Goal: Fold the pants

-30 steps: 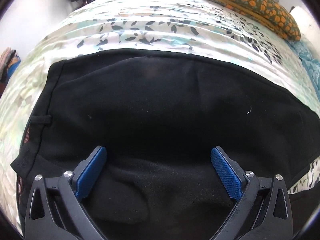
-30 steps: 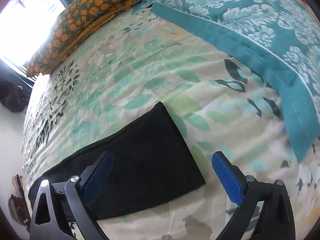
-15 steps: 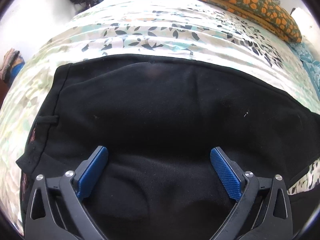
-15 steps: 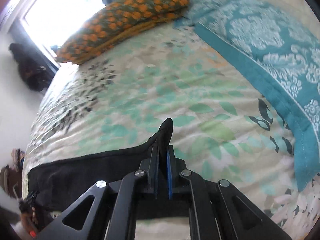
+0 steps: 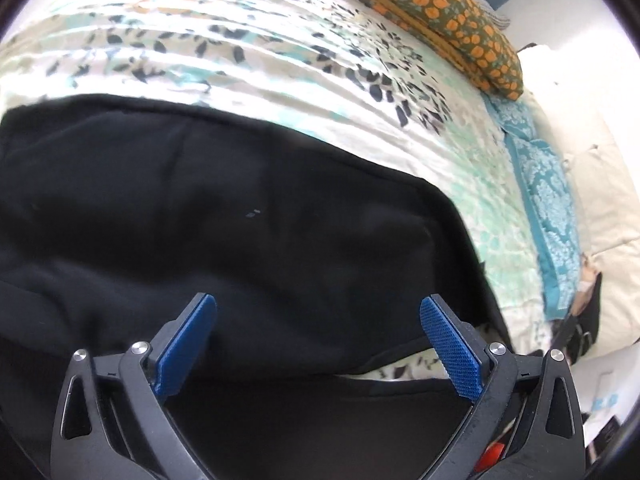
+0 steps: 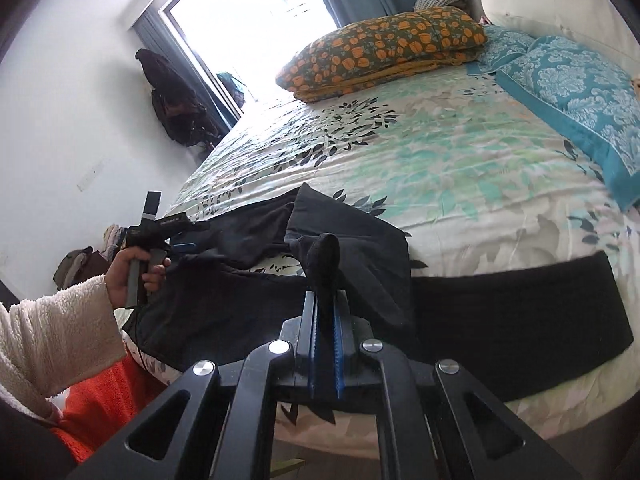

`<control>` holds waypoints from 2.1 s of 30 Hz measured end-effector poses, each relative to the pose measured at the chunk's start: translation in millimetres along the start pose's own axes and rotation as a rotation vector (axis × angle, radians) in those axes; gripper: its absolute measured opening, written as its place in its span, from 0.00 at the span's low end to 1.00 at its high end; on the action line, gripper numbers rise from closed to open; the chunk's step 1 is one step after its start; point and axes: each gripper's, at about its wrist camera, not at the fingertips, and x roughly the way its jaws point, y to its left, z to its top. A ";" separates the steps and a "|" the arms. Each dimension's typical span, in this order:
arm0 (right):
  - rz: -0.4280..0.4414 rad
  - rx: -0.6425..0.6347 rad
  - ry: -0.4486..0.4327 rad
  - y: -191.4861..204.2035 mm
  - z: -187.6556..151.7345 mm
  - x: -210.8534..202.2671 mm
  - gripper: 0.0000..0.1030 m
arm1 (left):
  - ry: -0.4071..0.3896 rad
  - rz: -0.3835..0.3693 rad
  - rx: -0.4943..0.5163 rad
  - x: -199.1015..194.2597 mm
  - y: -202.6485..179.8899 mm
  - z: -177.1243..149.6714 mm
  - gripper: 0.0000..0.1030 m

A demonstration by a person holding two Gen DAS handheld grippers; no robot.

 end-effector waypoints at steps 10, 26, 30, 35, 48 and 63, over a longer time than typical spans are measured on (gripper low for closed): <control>-0.020 -0.036 -0.096 9.8 -25.1 -63.9 0.07 | 0.080 -0.157 -0.108 49.3 -56.7 23.2 0.99; 0.080 -0.092 -0.117 -16.0 -27.4 -118.4 0.07 | 0.082 -0.156 -0.271 51.1 -14.5 38.9 0.05; -0.018 -0.119 -0.130 -41.5 12.3 -97.7 0.07 | -0.034 -0.227 -0.274 8.2 -15.7 36.6 0.03; -0.165 -0.287 -0.220 -53.3 80.0 -81.4 0.06 | -0.388 -0.243 -0.067 -103.5 -41.1 -21.0 0.04; -0.385 -0.007 0.430 -182.3 -17.1 0.6 0.16 | -0.161 -0.090 -0.154 -40.1 51.9 -184.5 0.04; -0.239 0.356 0.648 -183.2 -28.1 53.7 0.53 | -0.188 -0.120 -0.125 -58.9 48.7 -181.6 0.05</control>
